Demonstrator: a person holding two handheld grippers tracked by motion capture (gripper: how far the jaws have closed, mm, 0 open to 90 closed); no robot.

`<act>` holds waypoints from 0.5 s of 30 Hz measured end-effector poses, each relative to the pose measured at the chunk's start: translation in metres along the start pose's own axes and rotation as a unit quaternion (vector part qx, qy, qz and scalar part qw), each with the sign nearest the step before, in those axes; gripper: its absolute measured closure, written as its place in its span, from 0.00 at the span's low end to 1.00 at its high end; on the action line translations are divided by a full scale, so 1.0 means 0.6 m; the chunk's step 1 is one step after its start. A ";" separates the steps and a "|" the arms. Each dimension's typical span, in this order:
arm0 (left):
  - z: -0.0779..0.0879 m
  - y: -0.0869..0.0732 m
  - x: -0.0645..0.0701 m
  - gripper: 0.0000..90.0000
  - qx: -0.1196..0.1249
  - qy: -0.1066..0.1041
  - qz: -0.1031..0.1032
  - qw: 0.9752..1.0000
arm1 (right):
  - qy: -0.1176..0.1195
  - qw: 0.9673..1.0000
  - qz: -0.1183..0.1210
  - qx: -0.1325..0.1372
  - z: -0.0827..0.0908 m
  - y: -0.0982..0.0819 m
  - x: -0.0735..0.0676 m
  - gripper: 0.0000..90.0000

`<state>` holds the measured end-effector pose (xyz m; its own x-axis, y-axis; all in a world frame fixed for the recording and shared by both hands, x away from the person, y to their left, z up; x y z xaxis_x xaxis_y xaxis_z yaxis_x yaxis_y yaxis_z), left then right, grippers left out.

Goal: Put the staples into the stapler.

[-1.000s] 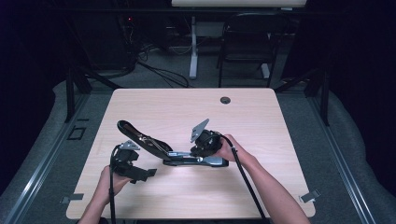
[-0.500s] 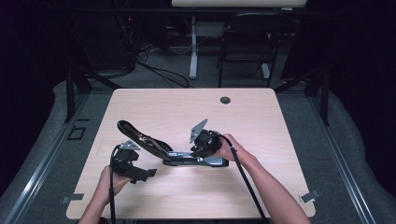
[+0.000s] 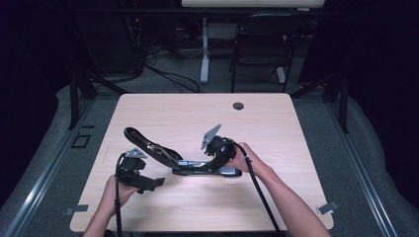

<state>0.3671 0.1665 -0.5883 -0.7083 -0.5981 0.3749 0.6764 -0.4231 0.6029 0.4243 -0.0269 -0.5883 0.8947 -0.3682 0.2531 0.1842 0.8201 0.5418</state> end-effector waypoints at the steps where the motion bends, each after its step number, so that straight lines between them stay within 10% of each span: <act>1: 0.000 0.000 0.000 0.00 0.000 0.000 0.000 1.000 | 0.000 1.000 0.000 0.000 0.000 0.000 0.000 0.45; 15: 0.006 0.001 -0.003 0.00 0.008 0.002 0.006 1.000 | -0.008 0.998 -0.058 -0.028 0.040 -0.011 -0.007 0.19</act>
<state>0.3680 0.1700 -0.5859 -0.6990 -0.6058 0.3800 0.6818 -0.4042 0.6098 0.4095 -0.0414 -0.5738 0.8596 -0.4685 0.2042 0.3089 0.7945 0.5228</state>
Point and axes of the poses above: each handheld gripper's, and its own axes: z roughly backward along the jaws, y roughly out of its top, x roughly to its right, the point moved 10 cm from there along -z, roughly forward along the jaws, and after that the axes turned 15 degrees about -y, right-handed, at the moved point
